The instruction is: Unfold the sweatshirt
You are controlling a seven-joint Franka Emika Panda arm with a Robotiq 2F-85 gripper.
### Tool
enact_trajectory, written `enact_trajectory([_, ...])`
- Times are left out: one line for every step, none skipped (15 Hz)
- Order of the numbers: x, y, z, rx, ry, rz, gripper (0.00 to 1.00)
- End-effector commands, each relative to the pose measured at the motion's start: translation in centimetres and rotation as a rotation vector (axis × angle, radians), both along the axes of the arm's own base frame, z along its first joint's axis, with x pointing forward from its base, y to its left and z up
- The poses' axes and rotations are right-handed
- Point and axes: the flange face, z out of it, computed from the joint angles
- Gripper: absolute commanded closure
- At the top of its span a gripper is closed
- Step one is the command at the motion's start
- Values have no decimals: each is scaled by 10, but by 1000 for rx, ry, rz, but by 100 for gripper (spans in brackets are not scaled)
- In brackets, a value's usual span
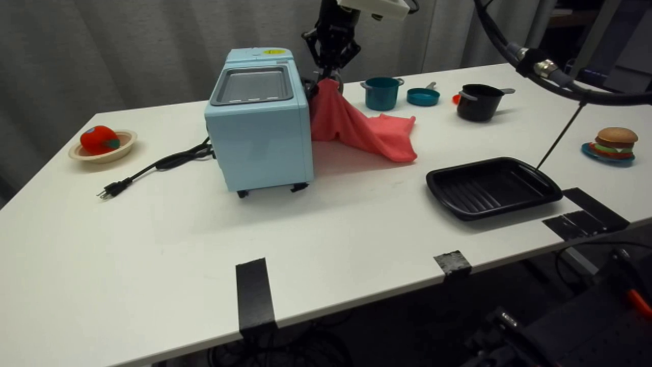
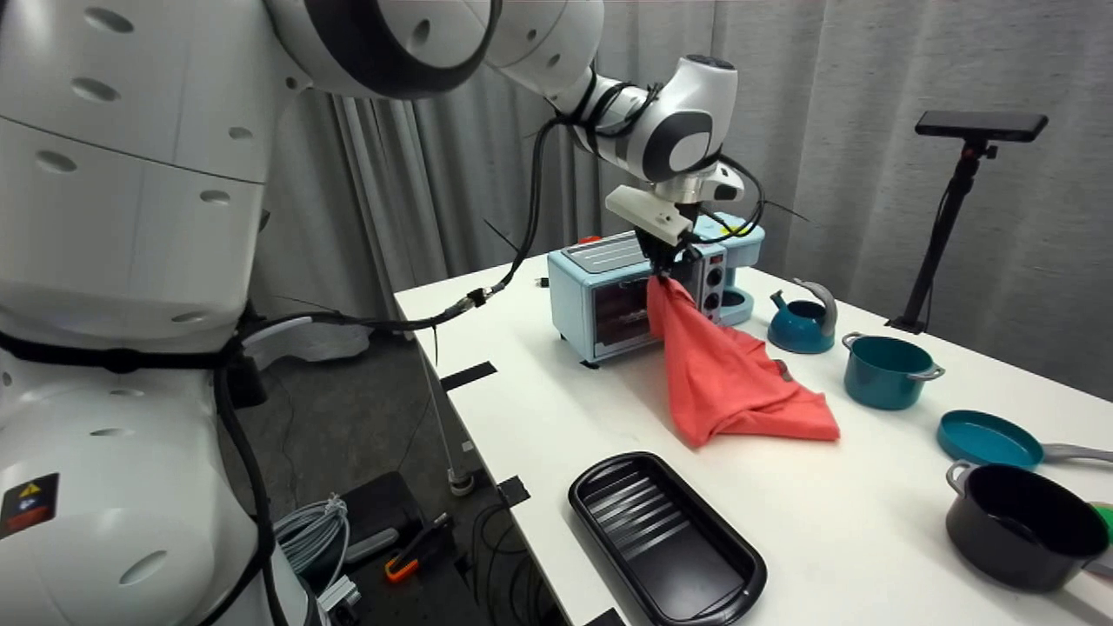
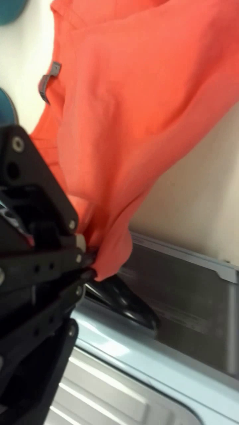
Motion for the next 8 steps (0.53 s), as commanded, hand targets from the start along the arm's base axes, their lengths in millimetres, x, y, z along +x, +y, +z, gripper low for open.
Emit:
enact_trajectory([-52, 6, 4, 7, 130, 158, 71])
enact_trajectory([-63, 6, 3, -3, 176, 200, 70])
enact_trajectory([-74, 5, -1, -14, 225, 239, 63])
enact_trajectory([-83, 2, -2, -25, 264, 262, 56])
enact_trajectory([-90, 0, -3, -36, 298, 280, 47])
enact_trajectory([-96, -3, -5, -45, 325, 293, 40])
enact_trajectory([-100, -7, -5, -56, 339, 299, 32])
enact_trajectory([-101, -13, -6, -78, 338, 297, 25])
